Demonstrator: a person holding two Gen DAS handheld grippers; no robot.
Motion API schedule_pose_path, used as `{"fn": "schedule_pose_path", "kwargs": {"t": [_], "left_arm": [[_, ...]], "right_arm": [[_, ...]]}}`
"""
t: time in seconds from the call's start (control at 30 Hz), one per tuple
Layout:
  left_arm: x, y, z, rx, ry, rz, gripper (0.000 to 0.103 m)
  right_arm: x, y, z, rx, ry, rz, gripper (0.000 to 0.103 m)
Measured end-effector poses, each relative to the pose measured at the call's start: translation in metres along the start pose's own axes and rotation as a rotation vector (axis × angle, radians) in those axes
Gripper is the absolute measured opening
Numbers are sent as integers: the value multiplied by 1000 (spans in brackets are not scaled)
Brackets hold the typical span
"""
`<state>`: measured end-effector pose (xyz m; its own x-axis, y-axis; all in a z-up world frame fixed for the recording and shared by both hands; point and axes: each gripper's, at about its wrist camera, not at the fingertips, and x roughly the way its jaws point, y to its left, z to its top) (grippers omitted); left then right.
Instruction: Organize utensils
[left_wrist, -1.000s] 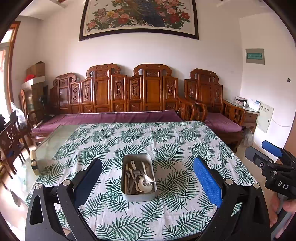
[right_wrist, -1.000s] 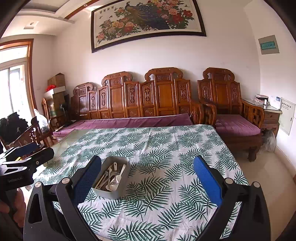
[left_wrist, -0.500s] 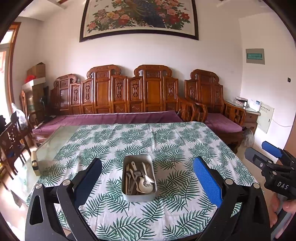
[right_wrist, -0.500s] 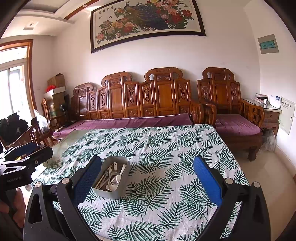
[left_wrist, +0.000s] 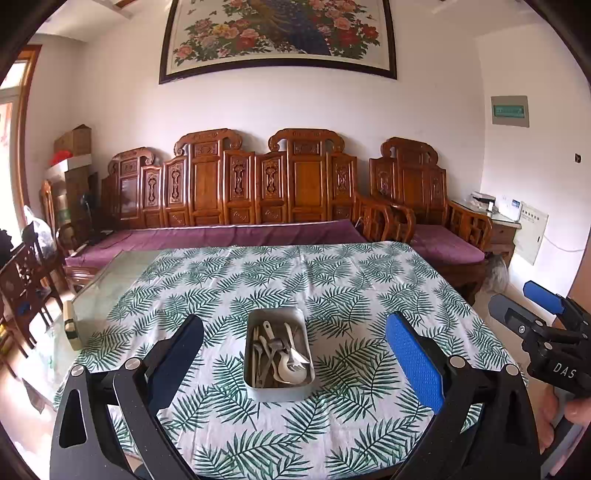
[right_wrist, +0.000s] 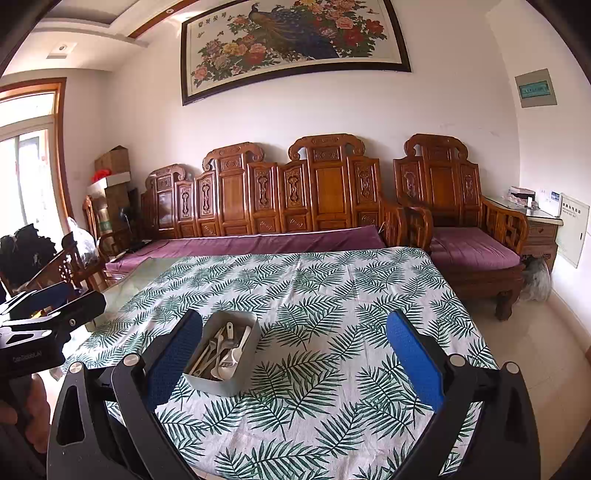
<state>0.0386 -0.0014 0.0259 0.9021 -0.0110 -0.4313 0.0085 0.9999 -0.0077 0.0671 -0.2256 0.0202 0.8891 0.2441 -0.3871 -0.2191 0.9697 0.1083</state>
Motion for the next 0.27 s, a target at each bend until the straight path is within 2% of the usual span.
{"fn": "schedule_pose_path", "kwargs": {"t": [0.27], "left_arm": [[0,2,-2,-5,3,-4,95]], "right_arm": [[0,0,0,0,0,0,100]]}}
